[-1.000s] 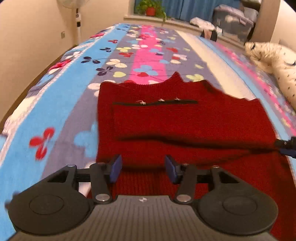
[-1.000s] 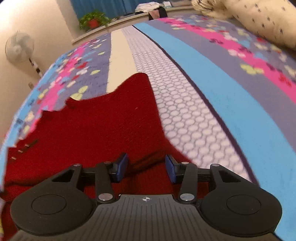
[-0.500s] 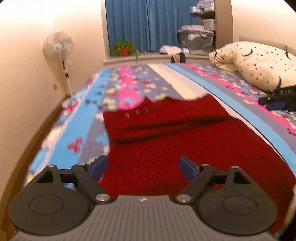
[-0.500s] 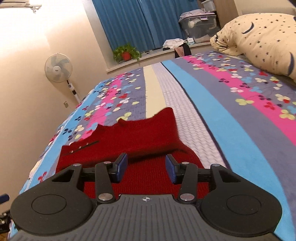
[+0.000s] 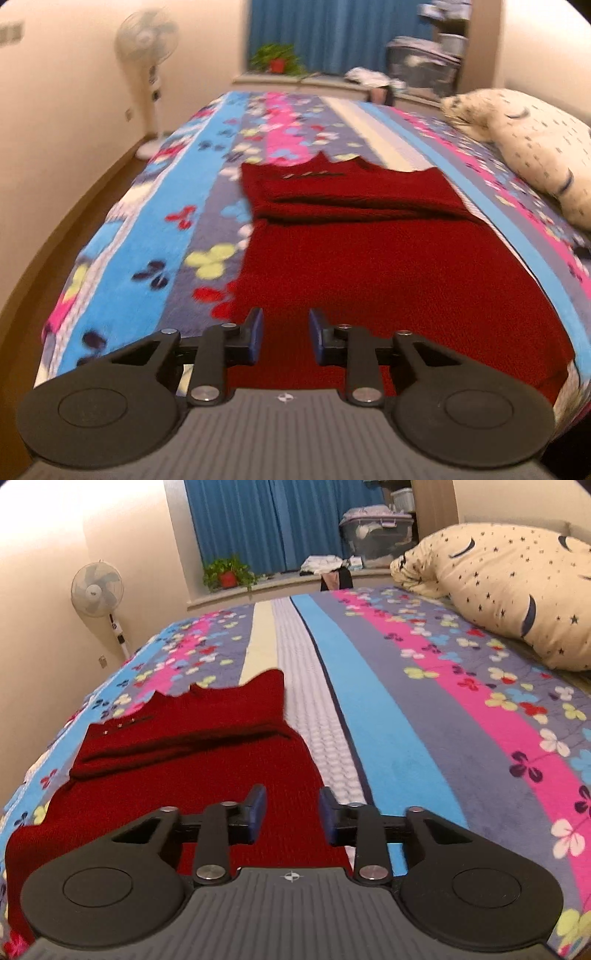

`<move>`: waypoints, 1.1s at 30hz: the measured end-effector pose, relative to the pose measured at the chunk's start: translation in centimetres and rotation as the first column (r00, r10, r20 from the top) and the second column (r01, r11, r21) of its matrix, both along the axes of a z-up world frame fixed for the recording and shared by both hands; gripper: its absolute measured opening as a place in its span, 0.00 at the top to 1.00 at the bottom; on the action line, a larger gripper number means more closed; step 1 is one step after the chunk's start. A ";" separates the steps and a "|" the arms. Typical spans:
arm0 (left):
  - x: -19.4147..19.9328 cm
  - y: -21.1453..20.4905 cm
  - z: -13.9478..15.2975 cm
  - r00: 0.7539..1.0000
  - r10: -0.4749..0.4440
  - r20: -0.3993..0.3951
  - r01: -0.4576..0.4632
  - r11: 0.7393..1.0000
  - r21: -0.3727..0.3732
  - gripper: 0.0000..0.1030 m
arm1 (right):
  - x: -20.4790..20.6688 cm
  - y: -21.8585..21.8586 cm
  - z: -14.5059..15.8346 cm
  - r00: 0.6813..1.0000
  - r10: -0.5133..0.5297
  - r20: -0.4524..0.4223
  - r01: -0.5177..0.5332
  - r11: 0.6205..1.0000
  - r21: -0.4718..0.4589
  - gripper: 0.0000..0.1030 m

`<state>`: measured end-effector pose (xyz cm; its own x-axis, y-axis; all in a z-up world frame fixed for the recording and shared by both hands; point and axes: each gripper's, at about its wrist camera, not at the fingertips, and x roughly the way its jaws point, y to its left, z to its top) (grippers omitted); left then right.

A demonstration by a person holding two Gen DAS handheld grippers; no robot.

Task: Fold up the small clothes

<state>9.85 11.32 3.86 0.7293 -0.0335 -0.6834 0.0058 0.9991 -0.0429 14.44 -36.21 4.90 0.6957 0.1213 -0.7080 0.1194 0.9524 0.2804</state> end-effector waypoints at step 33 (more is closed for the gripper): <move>0.6 3.4 -3.5 0.971 0.085 -0.222 -0.108 0.990 -0.096 0.90 | -0.7 -5.3 -5.4 0.955 -0.017 -0.296 0.073 0.981 0.179 0.94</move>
